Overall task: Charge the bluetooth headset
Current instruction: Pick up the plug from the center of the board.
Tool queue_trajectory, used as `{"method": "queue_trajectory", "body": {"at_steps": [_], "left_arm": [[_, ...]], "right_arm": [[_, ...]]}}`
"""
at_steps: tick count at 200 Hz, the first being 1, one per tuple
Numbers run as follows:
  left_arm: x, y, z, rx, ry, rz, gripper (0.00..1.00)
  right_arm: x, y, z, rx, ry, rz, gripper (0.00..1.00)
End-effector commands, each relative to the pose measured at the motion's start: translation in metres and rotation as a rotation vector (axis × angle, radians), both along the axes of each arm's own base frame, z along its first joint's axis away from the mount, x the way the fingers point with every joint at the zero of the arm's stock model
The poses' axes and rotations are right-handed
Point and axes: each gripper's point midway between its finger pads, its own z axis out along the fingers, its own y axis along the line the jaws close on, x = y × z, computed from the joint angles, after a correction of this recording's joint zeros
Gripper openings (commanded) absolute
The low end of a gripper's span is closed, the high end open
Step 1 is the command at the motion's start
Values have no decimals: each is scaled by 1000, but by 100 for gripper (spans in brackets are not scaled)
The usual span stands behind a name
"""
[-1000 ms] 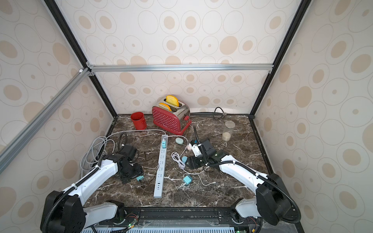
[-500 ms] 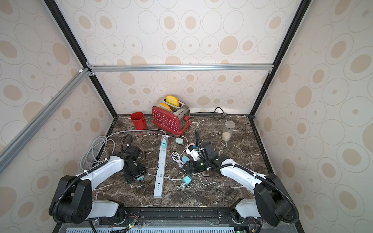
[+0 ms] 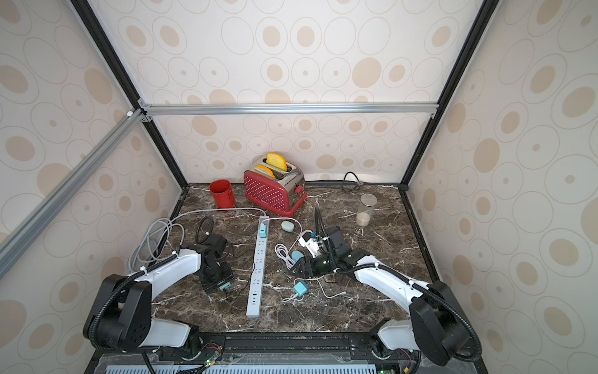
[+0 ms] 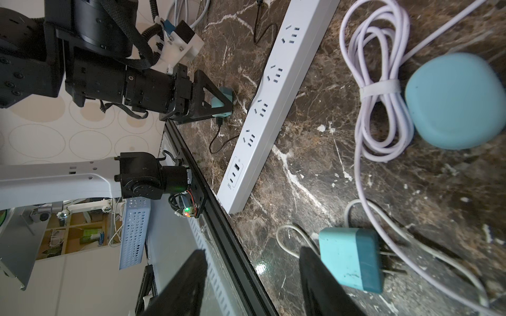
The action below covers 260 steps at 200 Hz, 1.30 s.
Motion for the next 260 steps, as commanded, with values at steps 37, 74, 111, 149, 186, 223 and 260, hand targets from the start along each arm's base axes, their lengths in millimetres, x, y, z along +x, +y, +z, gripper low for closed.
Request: {"method": "queue_trajectory", "body": {"at_steps": [37, 74, 111, 149, 186, 223, 260], "left_arm": [[12, 5, 0, 47, -17, -20, 49], [28, -9, 19, -33, -106, 36, 40], [62, -35, 67, -257, -335, 221, 33], [89, -52, 114, -469, -525, 412, 30], [106, -71, 141, -636, -578, 495, 30], [109, -83, 161, -741, -590, 544, 30], [108, -91, 173, -795, -581, 530, 29]], "right_arm": [[2, 0, 4, 6, -10, 2, 56], [2, 2, 8, 40, -59, 23, 56], [9, 11, 37, 154, -171, 7, 56], [16, 25, 68, 223, -363, -44, 57], [15, 61, 79, 282, -402, -16, 57], [18, 97, 87, 333, -476, -14, 55], [49, 114, 88, 312, -469, -107, 52]]}}
